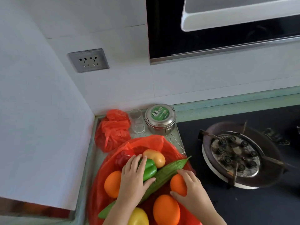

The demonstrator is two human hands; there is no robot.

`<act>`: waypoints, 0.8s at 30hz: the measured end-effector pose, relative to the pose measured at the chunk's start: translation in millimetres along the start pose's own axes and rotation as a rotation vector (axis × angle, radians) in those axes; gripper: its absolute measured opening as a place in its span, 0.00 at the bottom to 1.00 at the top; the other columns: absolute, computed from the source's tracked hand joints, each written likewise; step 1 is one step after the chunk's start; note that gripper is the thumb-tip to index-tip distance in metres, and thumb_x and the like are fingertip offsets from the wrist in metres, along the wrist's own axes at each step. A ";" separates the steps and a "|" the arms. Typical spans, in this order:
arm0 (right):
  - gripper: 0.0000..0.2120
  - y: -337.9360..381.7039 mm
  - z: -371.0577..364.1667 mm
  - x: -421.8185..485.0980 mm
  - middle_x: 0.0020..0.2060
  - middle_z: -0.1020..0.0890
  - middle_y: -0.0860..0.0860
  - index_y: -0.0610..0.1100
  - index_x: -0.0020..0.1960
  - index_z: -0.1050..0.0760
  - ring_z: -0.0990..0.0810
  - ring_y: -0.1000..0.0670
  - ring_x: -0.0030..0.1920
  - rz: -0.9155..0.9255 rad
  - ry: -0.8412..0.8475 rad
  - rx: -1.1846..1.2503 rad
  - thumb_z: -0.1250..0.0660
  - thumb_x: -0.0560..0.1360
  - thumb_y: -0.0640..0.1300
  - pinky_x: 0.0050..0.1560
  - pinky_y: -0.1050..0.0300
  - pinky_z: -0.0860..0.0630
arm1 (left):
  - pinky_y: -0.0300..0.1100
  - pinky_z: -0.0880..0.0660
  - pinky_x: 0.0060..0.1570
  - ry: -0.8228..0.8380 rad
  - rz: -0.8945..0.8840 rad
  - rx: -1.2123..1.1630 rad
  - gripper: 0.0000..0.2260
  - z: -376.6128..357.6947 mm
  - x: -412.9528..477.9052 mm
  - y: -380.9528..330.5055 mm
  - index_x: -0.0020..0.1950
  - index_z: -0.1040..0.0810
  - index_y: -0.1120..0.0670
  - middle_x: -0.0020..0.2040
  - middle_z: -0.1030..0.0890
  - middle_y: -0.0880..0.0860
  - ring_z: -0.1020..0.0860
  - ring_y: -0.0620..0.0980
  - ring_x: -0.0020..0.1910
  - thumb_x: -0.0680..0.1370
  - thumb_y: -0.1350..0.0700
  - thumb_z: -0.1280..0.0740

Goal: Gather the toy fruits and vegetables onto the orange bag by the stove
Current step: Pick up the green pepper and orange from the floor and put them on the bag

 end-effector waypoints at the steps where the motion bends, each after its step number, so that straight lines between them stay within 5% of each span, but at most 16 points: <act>1: 0.37 0.9 -2.6 0.7 0.66 0.38 0.57 0.54 0.71 0.44 0.37 0.52 0.64 -0.001 0.007 -0.010 0.31 0.68 0.59 0.60 0.62 0.35 | 0.51 0.25 0.52 -0.002 0.012 0.003 0.32 -1.1 0.6 3.0 0.64 0.33 0.54 0.58 0.22 0.56 0.27 0.57 0.60 0.67 0.38 0.33; 5: 0.35 3.6 -9.1 2.0 0.68 0.39 0.56 0.54 0.71 0.44 0.38 0.52 0.65 -0.002 -0.001 -0.033 0.33 0.69 0.59 0.60 0.62 0.36 | 0.57 0.29 0.57 0.029 0.051 0.023 0.31 -7.3 0.7 15.8 0.67 0.35 0.53 0.62 0.24 0.57 0.36 0.57 0.65 0.75 0.33 0.51; 24: 0.32 14.7 -14.7 -3.5 0.71 0.44 0.52 0.55 0.71 0.45 0.46 0.49 0.70 -0.038 -0.004 -0.139 0.38 0.72 0.61 0.67 0.54 0.39 | 0.61 0.30 0.56 0.185 0.086 0.087 0.35 -13.5 4.5 30.5 0.69 0.35 0.51 0.63 0.24 0.59 0.28 0.63 0.63 0.68 0.32 0.45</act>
Point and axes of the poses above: each hand's wrist, its own x-axis towards the middle knuckle, its own z-axis out of the back of the hand, y = z × x, the point moved 7 cm from there along x, towards the middle knuckle
